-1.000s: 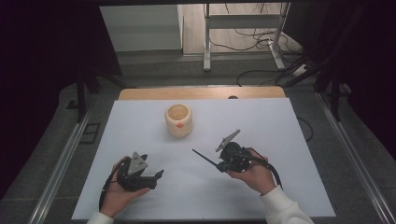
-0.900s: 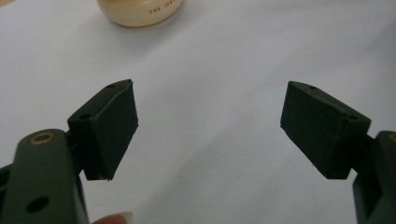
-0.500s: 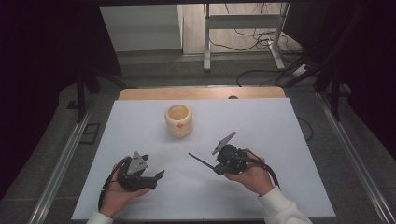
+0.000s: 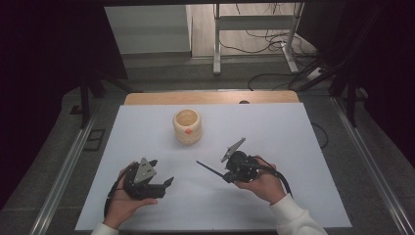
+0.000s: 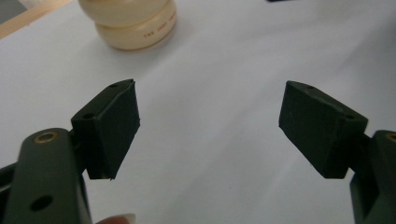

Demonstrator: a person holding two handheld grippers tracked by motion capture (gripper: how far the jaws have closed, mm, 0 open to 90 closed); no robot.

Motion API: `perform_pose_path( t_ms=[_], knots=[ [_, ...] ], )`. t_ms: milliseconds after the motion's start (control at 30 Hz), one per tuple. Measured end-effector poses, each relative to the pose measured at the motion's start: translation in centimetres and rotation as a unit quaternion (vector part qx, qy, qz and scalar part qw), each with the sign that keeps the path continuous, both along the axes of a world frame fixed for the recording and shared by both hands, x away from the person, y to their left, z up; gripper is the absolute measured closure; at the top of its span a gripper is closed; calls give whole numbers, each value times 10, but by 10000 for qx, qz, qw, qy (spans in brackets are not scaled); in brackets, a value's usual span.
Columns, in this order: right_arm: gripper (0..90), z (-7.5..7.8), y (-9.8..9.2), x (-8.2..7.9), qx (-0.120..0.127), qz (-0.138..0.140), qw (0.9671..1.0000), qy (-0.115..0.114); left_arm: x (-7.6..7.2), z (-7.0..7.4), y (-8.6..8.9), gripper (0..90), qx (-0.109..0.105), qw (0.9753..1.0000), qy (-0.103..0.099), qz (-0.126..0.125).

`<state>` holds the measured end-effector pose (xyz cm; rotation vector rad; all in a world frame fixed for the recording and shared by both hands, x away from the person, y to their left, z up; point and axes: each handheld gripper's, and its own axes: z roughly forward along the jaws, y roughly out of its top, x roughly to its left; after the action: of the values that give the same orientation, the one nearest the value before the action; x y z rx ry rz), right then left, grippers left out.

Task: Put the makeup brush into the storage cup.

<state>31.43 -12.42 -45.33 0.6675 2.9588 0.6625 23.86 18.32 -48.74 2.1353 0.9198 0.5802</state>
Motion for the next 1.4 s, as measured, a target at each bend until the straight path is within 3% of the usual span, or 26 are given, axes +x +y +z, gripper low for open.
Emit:
perform_pose_path(
  t_ms=[167,300,533,1400],
  knots=[
    [843,1,3,-1,-17,47,10000,-10,4,2,-11,212,253,9995,-54,-204],
    [843,0,5,0,-28,77,10000,-20,8,-1,-24,227,547,9974,-64,-473],
    [843,-2,6,0,-69,95,9999,-8,9,-6,-31,218,780,9949,-17,-634],
    [843,-5,8,-2,-28,205,9997,97,16,-5,-53,199,1043,9895,-123,-993]
  ],
)
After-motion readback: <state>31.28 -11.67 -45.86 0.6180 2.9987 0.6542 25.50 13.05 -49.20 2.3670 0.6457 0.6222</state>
